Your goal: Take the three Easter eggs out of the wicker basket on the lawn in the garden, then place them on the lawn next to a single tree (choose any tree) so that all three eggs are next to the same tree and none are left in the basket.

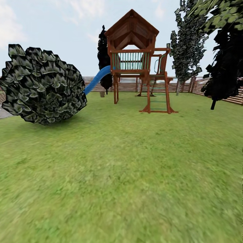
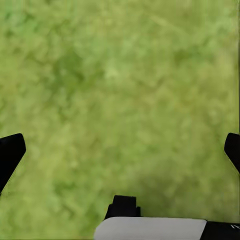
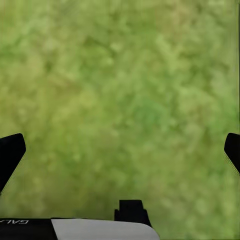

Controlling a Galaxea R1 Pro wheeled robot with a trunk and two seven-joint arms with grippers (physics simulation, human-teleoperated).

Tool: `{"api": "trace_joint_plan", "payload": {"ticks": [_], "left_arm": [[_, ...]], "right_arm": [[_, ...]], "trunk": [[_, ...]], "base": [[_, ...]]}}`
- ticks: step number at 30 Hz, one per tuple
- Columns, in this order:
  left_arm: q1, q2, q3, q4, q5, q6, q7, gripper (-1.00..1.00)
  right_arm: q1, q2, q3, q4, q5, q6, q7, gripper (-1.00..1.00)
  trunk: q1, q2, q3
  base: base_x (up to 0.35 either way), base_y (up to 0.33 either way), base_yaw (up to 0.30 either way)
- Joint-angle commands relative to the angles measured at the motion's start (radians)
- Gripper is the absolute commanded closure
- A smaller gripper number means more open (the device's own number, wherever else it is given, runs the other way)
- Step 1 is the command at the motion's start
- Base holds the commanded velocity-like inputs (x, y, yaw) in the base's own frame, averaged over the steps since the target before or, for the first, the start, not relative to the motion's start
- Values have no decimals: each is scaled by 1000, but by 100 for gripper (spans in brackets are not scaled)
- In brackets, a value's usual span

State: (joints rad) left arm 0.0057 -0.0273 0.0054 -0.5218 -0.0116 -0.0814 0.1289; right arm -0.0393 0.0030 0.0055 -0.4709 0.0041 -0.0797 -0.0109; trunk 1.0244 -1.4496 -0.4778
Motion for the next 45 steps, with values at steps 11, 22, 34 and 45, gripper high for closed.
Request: {"api": "trace_joint_plan", "payload": {"ticks": [11,22,34,45], "left_arm": [[0,0,-1,-1,-2,-1,3,-100],[0,0,-1,-1,-1,-1,3,-100],[0,0,-1,-1,-2,-1,3,-100],[0,-1,-1,-1,-2,-3,3,-100]], "right_arm": [[-1,0,1,0,0,-2,0,-100],[-1,2,1,0,0,-3,0,-100],[-1,2,2,1,0,-3,0,-100],[-1,2,2,1,0,-3,0,-100]], "trunk": [[1,0,-1],[1,0,-1],[1,0,-1],[1,0,-1]], "base": [[335,0,-59],[335,0,0],[335,0,0],[335,0,0]]}}
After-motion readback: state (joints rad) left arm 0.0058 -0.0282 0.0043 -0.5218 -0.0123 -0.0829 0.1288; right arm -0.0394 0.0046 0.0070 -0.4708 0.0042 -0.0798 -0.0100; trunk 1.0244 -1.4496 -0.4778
